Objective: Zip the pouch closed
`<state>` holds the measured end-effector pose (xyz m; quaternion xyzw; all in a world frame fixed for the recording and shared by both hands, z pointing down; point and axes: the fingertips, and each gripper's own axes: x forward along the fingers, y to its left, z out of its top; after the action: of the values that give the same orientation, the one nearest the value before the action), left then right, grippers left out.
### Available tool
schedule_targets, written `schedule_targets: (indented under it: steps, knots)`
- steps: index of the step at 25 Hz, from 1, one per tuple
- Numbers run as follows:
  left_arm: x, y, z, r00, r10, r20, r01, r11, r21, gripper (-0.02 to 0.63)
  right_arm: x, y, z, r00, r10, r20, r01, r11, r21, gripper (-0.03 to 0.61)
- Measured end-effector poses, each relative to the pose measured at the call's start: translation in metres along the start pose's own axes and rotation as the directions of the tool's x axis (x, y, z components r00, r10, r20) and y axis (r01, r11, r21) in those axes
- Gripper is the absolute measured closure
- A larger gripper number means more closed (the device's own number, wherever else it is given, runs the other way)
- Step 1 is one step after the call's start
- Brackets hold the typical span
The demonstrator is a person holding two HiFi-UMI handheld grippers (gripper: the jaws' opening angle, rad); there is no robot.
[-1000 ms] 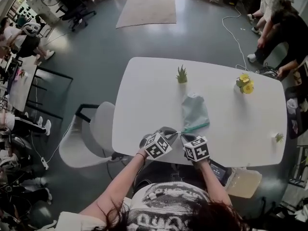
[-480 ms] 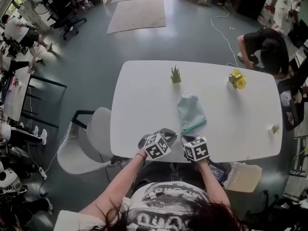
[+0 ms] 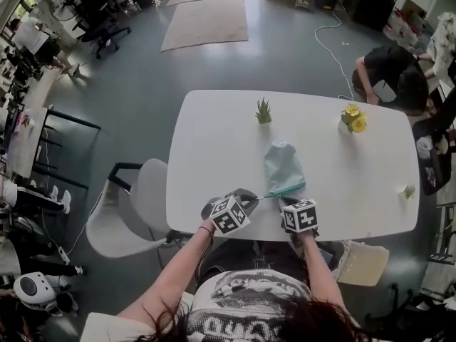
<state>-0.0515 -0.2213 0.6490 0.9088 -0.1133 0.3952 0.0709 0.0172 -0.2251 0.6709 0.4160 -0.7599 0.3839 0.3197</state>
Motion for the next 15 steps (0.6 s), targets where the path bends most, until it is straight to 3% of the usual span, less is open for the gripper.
schedule_targets:
  steps: [9,15]
  knots:
    - [-0.010,0.021,-0.020,0.998,0.052,-0.036,-0.052,0.998,-0.022,0.603,-0.006,-0.044,-0.004,0.998,-0.063,-0.011,0.064,0.996,0.062,0.583]
    - [-0.016,0.029,-0.032,0.997,0.063,-0.042,-0.066,0.997,-0.051,0.603,-0.014,-0.060,-0.002,0.994,-0.100,-0.034,0.100,0.995,-0.012,0.580]
